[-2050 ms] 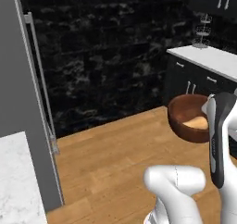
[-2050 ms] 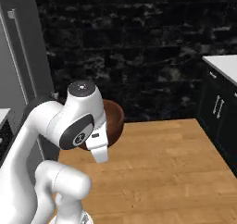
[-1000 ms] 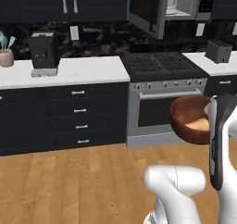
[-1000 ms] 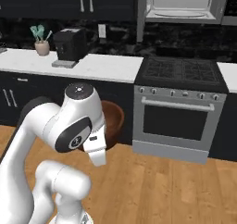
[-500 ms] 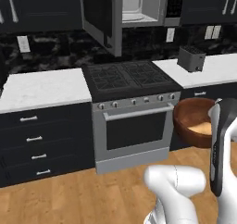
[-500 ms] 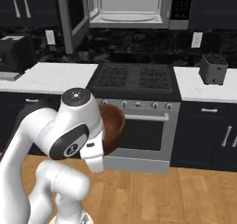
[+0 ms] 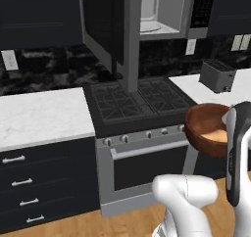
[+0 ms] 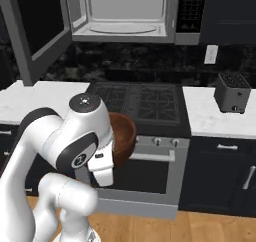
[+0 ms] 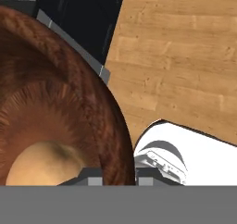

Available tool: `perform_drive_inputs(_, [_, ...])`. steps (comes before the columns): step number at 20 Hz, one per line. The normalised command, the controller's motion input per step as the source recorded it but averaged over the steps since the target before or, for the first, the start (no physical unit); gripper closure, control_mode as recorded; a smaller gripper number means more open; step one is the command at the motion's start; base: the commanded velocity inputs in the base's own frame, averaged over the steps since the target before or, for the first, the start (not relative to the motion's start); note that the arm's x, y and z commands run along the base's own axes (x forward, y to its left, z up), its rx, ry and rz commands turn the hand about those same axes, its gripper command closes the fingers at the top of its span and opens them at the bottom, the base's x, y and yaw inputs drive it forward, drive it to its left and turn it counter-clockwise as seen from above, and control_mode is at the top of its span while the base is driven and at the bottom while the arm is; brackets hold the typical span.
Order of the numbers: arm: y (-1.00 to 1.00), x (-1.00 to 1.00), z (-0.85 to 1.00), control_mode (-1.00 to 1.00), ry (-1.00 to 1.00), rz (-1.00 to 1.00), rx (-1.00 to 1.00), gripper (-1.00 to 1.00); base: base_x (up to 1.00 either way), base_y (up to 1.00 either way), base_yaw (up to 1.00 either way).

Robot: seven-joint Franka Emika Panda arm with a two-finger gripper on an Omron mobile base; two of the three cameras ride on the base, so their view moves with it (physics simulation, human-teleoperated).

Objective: Pick the squash from the sink and place it in the bowl. Then pick the bowl and place it in the microwave. Then close the microwave door and press the start button.

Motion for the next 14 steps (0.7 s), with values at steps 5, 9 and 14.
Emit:
perform_drive_inputs(5, [0.0, 0.0, 0.0, 1.0, 0.0, 0.0, 0.0, 1.0, 0.57, -0.47, 0.13])
perform_drive_inputs(9, [0.0, 0.0, 0.0, 1.0, 0.0, 0.0, 0.0, 1.0, 0.51, -0.36, 0.18])
perform_drive_inputs(14, [0.0, 0.0, 0.0, 1.0, 0.0, 0.0, 0.0, 1.0, 0.66, -0.13, 0.15])
